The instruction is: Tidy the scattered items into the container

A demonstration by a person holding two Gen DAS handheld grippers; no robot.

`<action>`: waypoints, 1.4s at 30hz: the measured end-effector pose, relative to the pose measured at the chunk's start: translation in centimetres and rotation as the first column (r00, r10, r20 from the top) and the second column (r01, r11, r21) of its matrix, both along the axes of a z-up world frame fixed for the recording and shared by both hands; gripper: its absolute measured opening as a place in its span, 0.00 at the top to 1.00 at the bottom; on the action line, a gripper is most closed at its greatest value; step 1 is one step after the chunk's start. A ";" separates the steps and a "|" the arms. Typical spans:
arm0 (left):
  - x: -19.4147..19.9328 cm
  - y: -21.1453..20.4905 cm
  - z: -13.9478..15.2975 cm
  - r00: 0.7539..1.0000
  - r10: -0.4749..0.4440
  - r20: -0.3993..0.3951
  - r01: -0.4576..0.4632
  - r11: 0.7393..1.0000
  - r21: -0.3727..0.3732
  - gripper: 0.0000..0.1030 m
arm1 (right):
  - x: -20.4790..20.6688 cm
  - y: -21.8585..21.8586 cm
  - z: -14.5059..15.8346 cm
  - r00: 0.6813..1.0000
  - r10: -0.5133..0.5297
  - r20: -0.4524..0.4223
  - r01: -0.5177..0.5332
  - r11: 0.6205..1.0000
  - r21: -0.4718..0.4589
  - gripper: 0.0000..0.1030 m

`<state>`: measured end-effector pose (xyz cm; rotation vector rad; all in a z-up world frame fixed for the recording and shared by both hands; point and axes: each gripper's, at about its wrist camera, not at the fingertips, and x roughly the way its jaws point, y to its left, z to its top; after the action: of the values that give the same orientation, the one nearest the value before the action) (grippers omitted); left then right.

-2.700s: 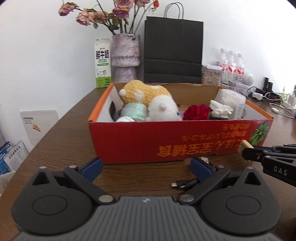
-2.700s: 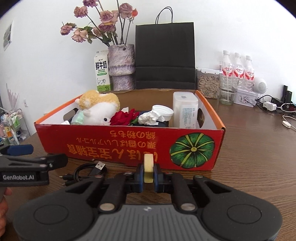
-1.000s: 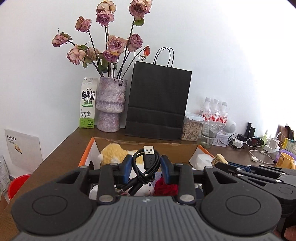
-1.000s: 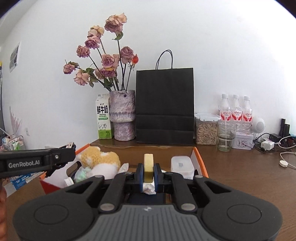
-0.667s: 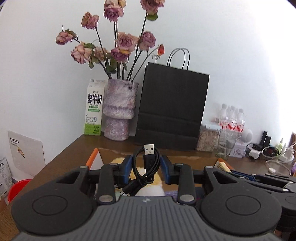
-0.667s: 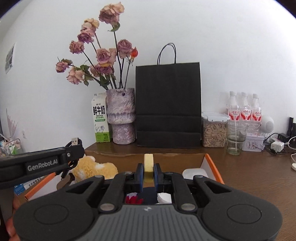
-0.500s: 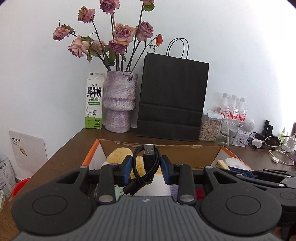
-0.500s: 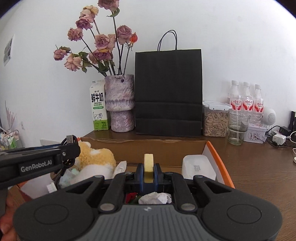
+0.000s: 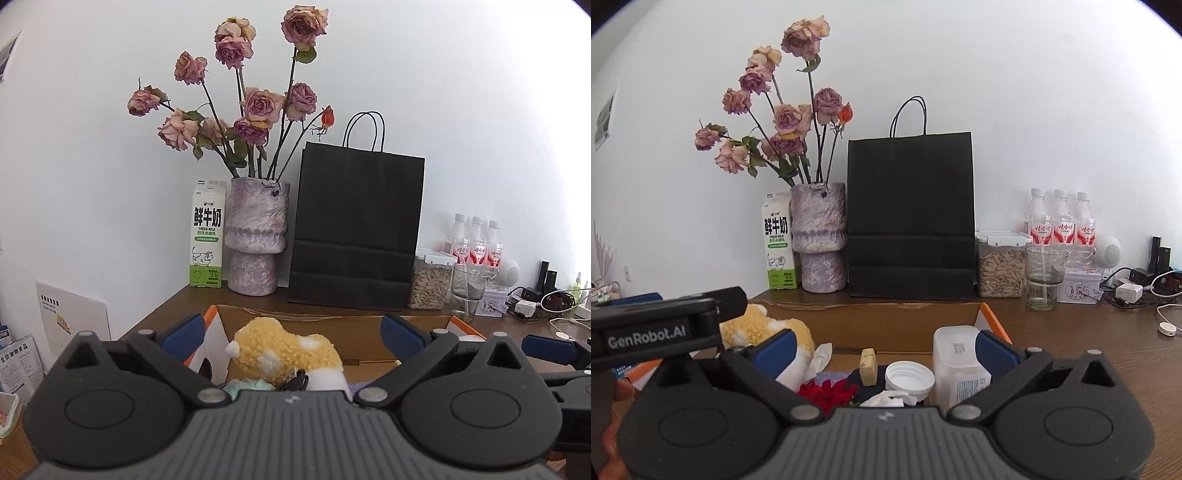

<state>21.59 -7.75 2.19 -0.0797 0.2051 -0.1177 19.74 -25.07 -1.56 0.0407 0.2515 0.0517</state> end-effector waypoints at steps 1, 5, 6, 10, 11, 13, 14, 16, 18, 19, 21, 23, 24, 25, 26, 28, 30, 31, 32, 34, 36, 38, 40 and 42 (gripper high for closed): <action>0.1 0.1 -0.1 1.000 -0.001 -0.004 0.001 1.000 -0.004 0.00 | -0.1 0.0 0.0 1.000 -0.003 0.001 0.003 1.000 -0.003 0.00; 0.2 0.2 -0.3 1.000 0.013 -0.018 -0.013 1.000 -0.004 0.00 | -0.3 -0.1 -0.1 1.000 -0.011 0.004 0.011 1.000 -0.007 0.00; 0.2 0.2 -0.3 1.000 0.013 -0.019 -0.013 1.000 -0.006 0.00 | -0.4 -0.2 -0.2 1.000 -0.014 0.005 0.014 1.000 -0.008 0.00; -0.4 0.4 -0.6 1.000 0.013 -0.015 -0.013 1.000 -0.010 0.00 | -0.9 -0.3 -0.3 1.000 -0.023 0.009 0.023 1.000 -0.016 0.00; -0.6 0.5 -0.7 1.000 0.015 -0.016 -0.015 1.000 -0.010 0.00 | -1.1 -0.2 -0.3 1.000 -0.022 0.007 0.022 1.000 -0.020 0.00; -1.2 0.7 -0.7 1.000 0.018 -0.024 -0.019 1.000 -0.010 0.00 | -1.8 -0.2 -0.2 1.000 -0.018 0.005 0.018 0.999 -0.027 0.00; -1.5 0.9 -0.6 0.999 0.025 -0.034 -0.025 1.000 -0.013 0.00 | -2.3 -0.1 -0.1 1.000 -0.018 0.003 0.018 0.999 -0.031 0.00; -2.2 1.4 -0.6 0.998 0.031 -0.059 -0.032 0.999 -0.021 0.00 | -3.4 0.0 0.2 1.000 -0.016 0.000 0.016 0.999 -0.035 0.00; -3.1 1.8 -0.6 0.994 0.039 -0.103 -0.041 0.999 -0.013 0.00 | -4.8 -0.2 0.6 1.000 -0.004 -0.011 0.004 1.000 -0.017 0.00; -3.7 2.1 -0.7 0.992 0.034 -0.118 -0.036 0.999 -0.013 0.00 | -5.5 -0.3 0.9 1.000 -0.002 -0.024 0.001 1.000 -0.008 0.00; -5.1 2.5 -0.7 0.989 0.020 -0.146 -0.022 1.000 -0.011 0.00 | -7.1 -0.6 1.0 0.998 -0.005 -0.059 0.006 1.000 0.008 0.00; -6.5 2.6 -0.6 0.985 0.010 -0.169 -0.010 1.000 0.000 0.00 | -8.4 -0.9 0.9 0.995 -0.004 -0.099 0.006 1.000 0.025 0.00; -7.4 2.6 -0.6 0.983 0.006 -0.182 -0.004 1.000 0.012 0.00 | -9.2 -1.1 0.8 0.992 -0.001 -0.124 0.006 0.999 0.035 0.00; -8.2 2.6 -0.6 0.981 0.004 -0.193 0.000 1.000 0.023 0.00 | -9.9 -1.3 0.7 0.990 0.002 -0.142 0.005 0.999 0.043 0.00; -8.9 2.6 -0.6 0.979 0.006 -0.206 0.000 1.000 0.030 0.00 | -10.7 -1.5 0.6 0.987 0.002 -0.159 0.006 0.999 0.049 0.00; -10.6 2.6 -0.8 0.971 0.002 -0.241 0.007 0.999 0.038 0.00 | -12.4 -1.6 0.3 0.982 -0.003 -0.187 0.013 0.998 0.054 0.00; -12.4 2.4 -1.1 0.962 -0.013 -0.274 0.023 0.999 0.035 0.00 | -14.3 -1.5 -0.1 0.978 -0.008 -0.206 0.018 0.999 0.049 0.00; -13.3 2.4 -1.3 0.959 -0.020 -0.282 0.030 0.999 0.031 0.00 | -15.0 -1.4 -0.2 0.976 -0.007 -0.216 0.017 0.999 0.043 0.00; -14.2 2.4 -1.4 0.958 -0.024 -0.286 0.034 0.999 0.028 0.00 | -15.7 -1.3 -0.3 0.974 -0.007 -0.226 0.016 0.999 0.036 0.00; -15.7 2.2 -1.5 0.957 -0.025 -0.289 0.035 0.999 0.030 0.00 | -17.1 -1.0 -0.3 0.972 -0.011 -0.237 0.018 1.000 0.026 0.00; -17.0 2.0 -1.4 0.956 -0.021 -0.291 0.035 0.999 0.040 0.00 | -18.4 -0.7 -0.2 0.971 -0.010 -0.240 0.014 1.000 0.017 0.00; -18.0 1.8 -1.3 0.956 -0.020 -0.291 0.038 0.998 0.057 0.00 | -19.4 -0.4 0.0 0.972 -0.002 -0.236 0.004 1.000 0.006 0.00; -18.6 1.6 -1.2 0.955 -0.026 -0.294 0.050 0.996 0.075 0.00 | -20.1 -0.1 0.3 0.973 0.007 -0.230 -0.009 1.000 -0.006 0.00; -19.0 1.3 -1.2 0.956 -0.016 -0.292 0.047 0.994 0.100 0.00 | -20.5 0.1 0.5 0.974 0.005 -0.226 -0.008 1.000 -0.016 0.00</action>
<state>2.55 -6.46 1.02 0.0126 0.5065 -0.1270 -0.75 -24.96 -1.05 0.0289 0.4800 0.0514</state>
